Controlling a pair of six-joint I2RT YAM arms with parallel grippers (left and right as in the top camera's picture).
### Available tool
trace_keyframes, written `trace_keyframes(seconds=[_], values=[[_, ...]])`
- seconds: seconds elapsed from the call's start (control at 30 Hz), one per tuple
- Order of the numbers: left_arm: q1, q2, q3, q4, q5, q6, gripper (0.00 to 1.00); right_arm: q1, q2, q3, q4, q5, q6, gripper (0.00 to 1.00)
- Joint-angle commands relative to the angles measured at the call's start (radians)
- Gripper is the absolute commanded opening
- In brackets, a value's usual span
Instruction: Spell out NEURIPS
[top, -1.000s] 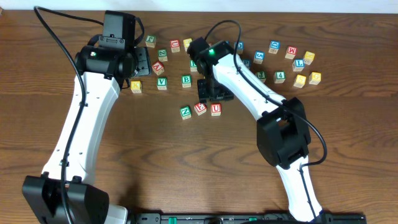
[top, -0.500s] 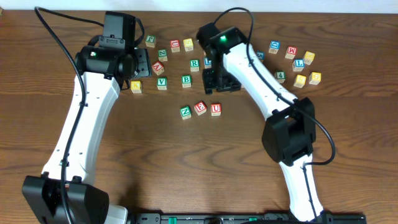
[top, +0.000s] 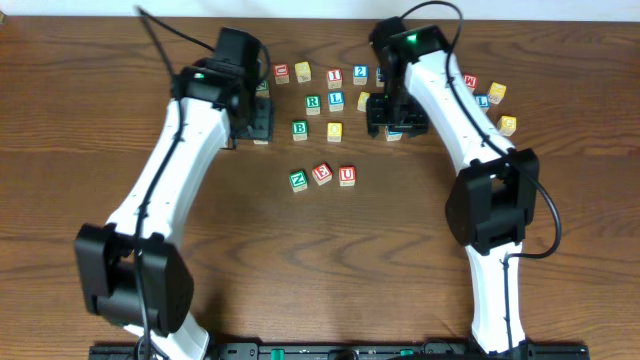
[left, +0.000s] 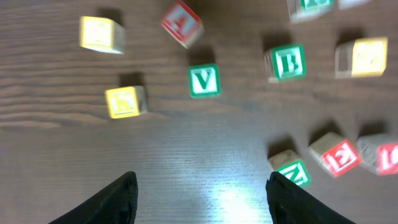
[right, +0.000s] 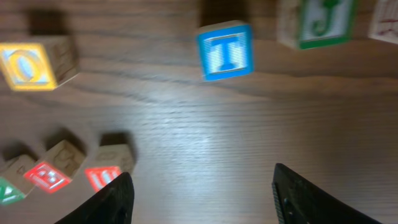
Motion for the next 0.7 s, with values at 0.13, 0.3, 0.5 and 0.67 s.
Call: trace_keyframes(seconds=[0.13,0.3,0.5,0.67], values=[[-0.037,0.093,-0.014,-0.043,0.182,0.272,0.65,-0.049,-0.031,0.02,0.001,0.0,-0.018,0.71],[-0.047,0.143,-0.015,-0.092,0.257,0.395,0.69,-0.058,-0.031,0.02,0.006,0.018,-0.018,0.73],[-0.047,0.209,-0.017,-0.143,0.337,0.561,0.71,-0.058,-0.031,0.02,0.023,0.025,-0.022,0.77],[-0.047,0.222,-0.018,-0.122,0.353,0.656,0.71,-0.06,-0.031,0.02,0.023,0.029,-0.036,0.78]])
